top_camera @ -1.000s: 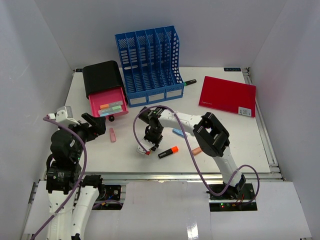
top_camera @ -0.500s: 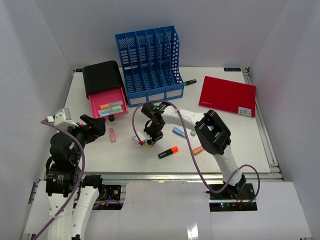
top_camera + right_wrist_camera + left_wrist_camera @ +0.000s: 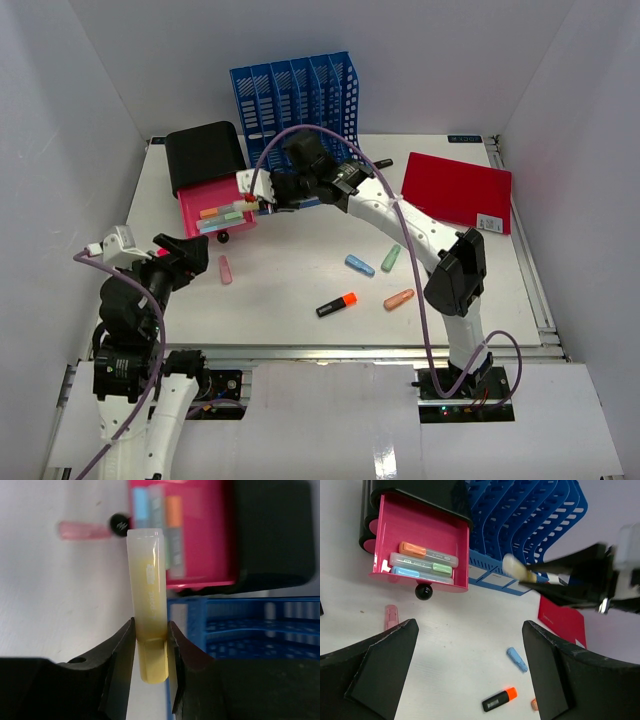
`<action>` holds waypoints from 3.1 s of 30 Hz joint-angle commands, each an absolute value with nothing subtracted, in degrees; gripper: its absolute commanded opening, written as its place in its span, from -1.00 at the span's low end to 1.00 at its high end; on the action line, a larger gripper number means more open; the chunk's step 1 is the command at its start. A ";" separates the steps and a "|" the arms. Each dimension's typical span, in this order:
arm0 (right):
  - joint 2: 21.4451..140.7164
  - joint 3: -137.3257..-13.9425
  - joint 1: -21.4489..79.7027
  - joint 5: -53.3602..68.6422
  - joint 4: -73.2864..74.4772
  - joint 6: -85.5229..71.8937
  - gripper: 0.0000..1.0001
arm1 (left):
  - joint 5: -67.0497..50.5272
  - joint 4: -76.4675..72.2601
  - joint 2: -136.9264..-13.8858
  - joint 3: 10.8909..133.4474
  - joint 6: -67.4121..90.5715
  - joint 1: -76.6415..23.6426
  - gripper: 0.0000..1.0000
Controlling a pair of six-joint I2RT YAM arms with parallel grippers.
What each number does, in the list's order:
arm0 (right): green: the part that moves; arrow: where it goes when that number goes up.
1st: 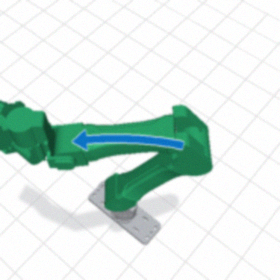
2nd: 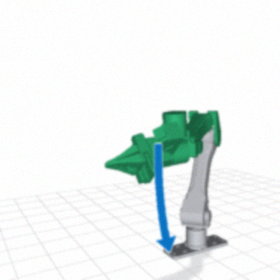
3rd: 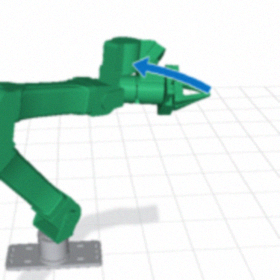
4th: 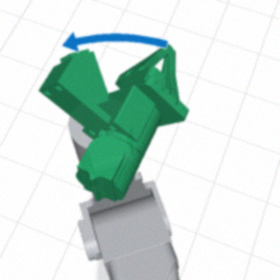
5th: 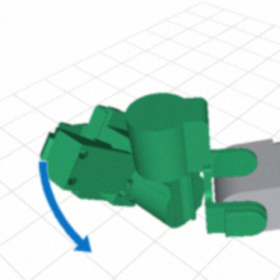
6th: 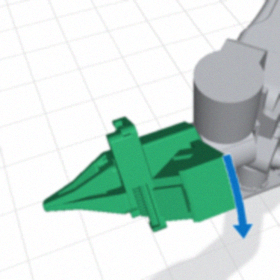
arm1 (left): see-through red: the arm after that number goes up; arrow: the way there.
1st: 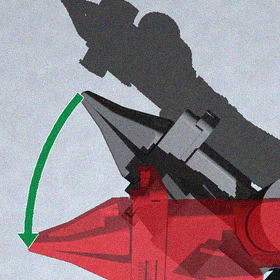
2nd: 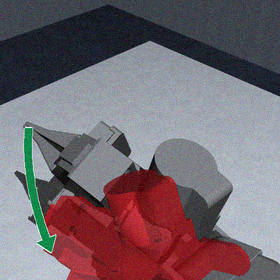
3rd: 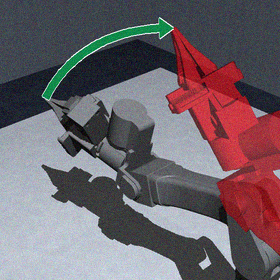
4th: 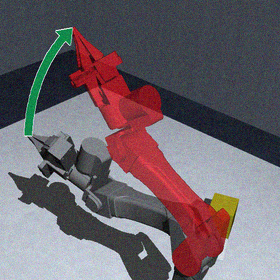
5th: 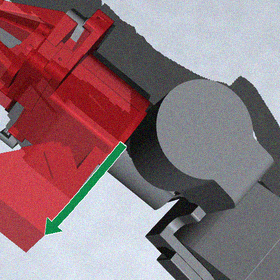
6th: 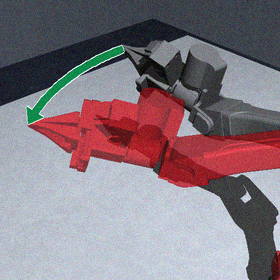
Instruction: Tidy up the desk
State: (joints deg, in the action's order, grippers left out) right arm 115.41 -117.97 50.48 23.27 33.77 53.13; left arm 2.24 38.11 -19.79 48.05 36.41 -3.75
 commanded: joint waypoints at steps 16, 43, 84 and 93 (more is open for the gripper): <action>136.08 -130.00 55.94 3.70 -3.67 47.68 -0.84 | 4.09 43.50 -14.73 45.94 41.69 -3.60 0.92; 128.96 -128.23 54.24 14.69 4.43 45.20 0.51 | -6.12 41.11 -18.75 40.67 48.61 -3.60 0.88; 72.49 -51.50 15.64 62.36 0.63 25.66 -0.46 | 3.84 -8.97 -48.39 10.06 85.21 -3.60 -0.37; 72.39 -51.33 15.64 62.55 0.70 25.84 -0.46 | 4.62 -25.99 -62.17 11.62 84.32 -3.60 -0.39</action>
